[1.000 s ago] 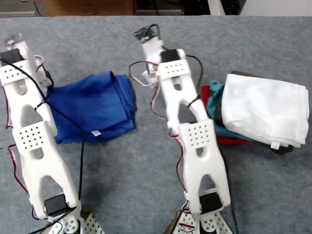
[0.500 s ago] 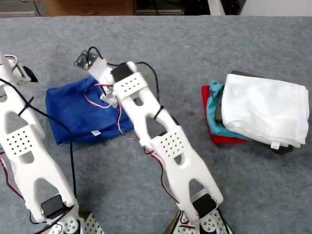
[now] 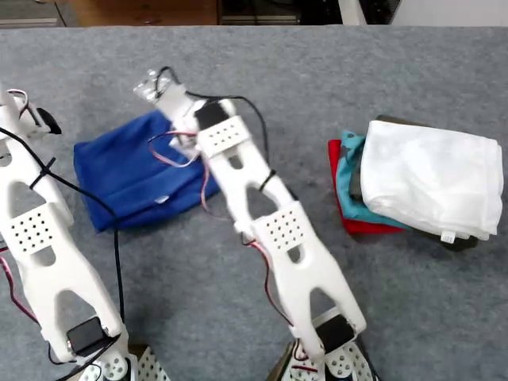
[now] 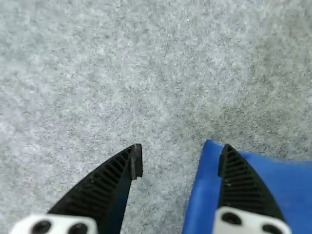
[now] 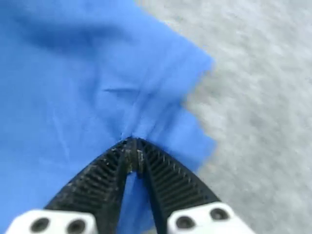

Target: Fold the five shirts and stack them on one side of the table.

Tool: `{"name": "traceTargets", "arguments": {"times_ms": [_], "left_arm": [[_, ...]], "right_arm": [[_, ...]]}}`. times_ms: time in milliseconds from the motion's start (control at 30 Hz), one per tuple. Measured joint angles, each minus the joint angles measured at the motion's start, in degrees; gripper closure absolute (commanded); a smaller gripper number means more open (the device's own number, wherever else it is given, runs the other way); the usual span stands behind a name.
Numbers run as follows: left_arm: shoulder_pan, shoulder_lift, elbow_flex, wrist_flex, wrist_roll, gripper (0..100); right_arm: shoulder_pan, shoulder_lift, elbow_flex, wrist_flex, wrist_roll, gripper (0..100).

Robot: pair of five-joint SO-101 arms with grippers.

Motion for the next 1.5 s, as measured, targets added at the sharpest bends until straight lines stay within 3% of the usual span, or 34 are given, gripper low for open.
{"name": "traceTargets", "arguments": {"times_ms": [433,667,800,1000,1367,1500], "left_arm": [[5.1,0.1,0.8,0.0,0.4,74],[9.8,0.1,-0.5,0.0,5.0,74],[11.8,1.9,-1.3,-3.7,9.3,74],[11.9,4.7,-1.3,-9.3,13.9,74],[11.9,9.1,-1.3,-9.9,14.5,74],[11.9,10.4,-1.3,-9.9,14.5,81]], "right_arm": [[2.2,0.6,-16.0,12.5,0.1,99.4],[3.1,0.5,-24.4,21.3,0.1,99.4],[3.2,0.6,-24.2,28.7,0.1,99.5],[2.3,0.5,-19.8,29.5,-3.6,99.5],[2.8,0.0,-4.4,29.0,-4.6,99.5],[4.4,0.1,-6.6,29.3,-3.9,99.5]]}}
